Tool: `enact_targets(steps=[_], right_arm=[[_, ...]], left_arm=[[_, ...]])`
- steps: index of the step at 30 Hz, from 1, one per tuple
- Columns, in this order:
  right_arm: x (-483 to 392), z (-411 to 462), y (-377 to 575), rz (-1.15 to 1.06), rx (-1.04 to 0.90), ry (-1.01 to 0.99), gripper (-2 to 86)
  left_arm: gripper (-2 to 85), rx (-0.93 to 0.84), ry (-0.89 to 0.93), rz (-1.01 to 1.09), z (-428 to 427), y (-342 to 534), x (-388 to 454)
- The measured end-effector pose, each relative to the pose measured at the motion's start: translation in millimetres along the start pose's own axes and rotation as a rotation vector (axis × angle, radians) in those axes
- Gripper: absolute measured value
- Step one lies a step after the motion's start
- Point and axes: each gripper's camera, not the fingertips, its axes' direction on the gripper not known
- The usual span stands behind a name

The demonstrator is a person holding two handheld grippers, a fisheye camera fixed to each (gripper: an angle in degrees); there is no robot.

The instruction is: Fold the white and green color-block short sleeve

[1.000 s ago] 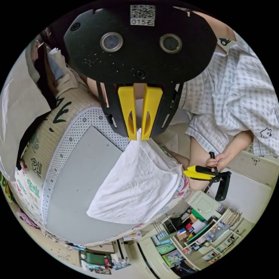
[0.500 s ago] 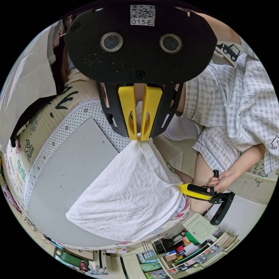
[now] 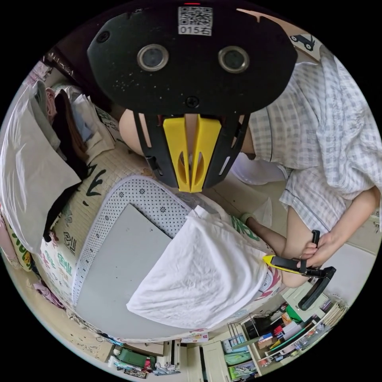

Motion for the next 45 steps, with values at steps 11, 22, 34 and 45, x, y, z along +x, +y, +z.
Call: enact_targets(steps=[11,22,34,45], right_arm=[[9,29,-25,-0.079,-0.072,-0.033,5.9],[-28,51,-38,-0.353,-0.125,0.121,6.6],[-56,63,-18,-0.444,-0.119,0.177,-0.1],[-66,67,8,-0.199,-0.127,0.183,0.2]], left_arm=[[4.0,-0.021,0.002,-0.001,2,-4,1],[1.9,-0.019,-0.011,-0.014,-1,-5,1],[0.5,0.005,-0.004,-0.02,-9,-3,-1],[-0.3,0.051,-0.01,-0.053,-32,7,-7]])
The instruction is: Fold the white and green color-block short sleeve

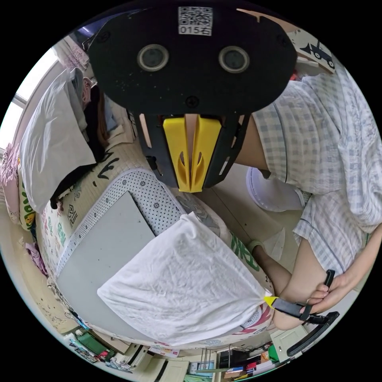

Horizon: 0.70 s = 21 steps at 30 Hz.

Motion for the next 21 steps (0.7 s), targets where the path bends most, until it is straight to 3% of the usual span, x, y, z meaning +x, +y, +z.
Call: enact_targets(steps=[5,11,21], right_arm=[[10,-11,-9,-0.009,0.075,-0.027,5.2],[-1,-12,-25,-0.238,0.021,0.095,5.6],[-10,-27,-36,-0.405,-0.016,0.191,1.6]], left_arm=[[-0.3,-0.014,-0.009,0.008,2,-2,2],[-0.2,-0.015,0.01,-0.004,0,-2,-3],[-0.2,-0.012,0.04,-0.029,-3,-2,-5]])
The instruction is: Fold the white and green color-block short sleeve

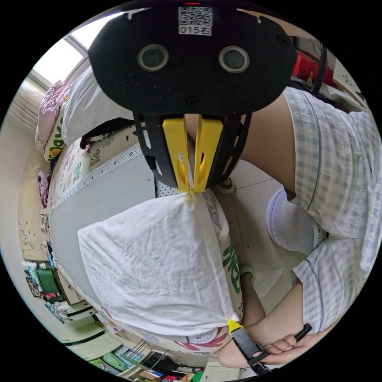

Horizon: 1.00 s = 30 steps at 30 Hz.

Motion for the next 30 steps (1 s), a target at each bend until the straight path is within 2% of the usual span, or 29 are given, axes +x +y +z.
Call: enact_targets(steps=[6,16,21,25,28,30], right_arm=[[15,-28,20,0.182,0.037,-0.127,-0.5],[66,-56,46,0.399,0.048,-0.332,-0.8],[119,-94,80,0.559,0.208,-0.448,-0.1],[193,-121,107,0.756,0.473,-0.64,2.1],[246,-126,117,0.872,0.674,-0.817,5.0],[272,-127,114,0.929,0.722,-0.843,6.3]], left_arm=[[-0.3,0.057,-0.023,0.037,-21,11,4],[0.6,-0.001,-0.012,-0.004,-12,9,-8],[3.9,0.178,0.088,0.002,-53,19,-16],[7.6,0.374,0.091,0.051,-92,-5,-26],[10.4,0.405,0.048,0.137,-94,-45,-23],[11.9,0.404,0.01,0.212,-89,-72,-15]])
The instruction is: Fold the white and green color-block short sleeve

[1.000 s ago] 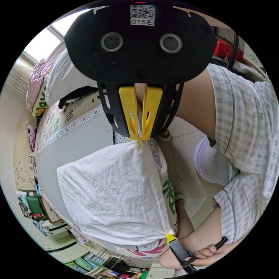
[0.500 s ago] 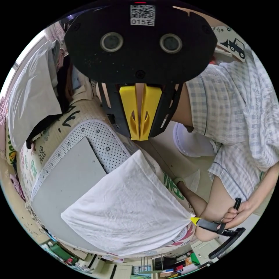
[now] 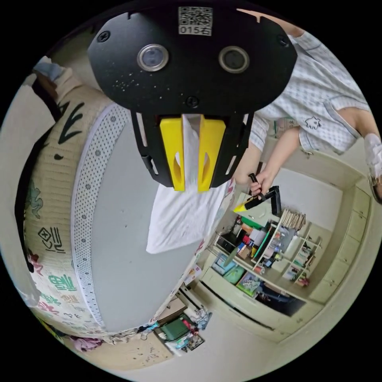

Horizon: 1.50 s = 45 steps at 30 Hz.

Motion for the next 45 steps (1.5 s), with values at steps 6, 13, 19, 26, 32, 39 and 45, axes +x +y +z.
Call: enact_targets(steps=[6,13,19,26,32,39,45], right_arm=[[-13,13,-74,0.007,-0.054,0.102,12.9],[-17,35,-137,0.03,-0.122,0.088,15.3],[-43,54,-169,0.024,-0.127,0.087,14.1],[-90,59,-177,0.086,-0.108,0.092,6.4],[-185,14,-141,0.003,0.031,0.084,4.9],[-351,-81,-41,-0.255,0.276,0.137,4.7],[-471,-160,65,-0.314,0.485,0.208,4.8]], left_arm=[[15.8,-0.067,0.007,0.191,63,-69,-1],[18.4,-0.197,0.032,0.378,118,-100,-3],[13.8,-0.23,0.106,0.437,125,-96,-1],[5.9,-0.329,0.265,0.226,137,-98,-21],[4.6,-0.17,0.253,0.304,78,-78,16],[4.0,0.029,0.32,0.499,-37,-32,97],[3.8,0.167,0.403,0.726,-112,11,187]])
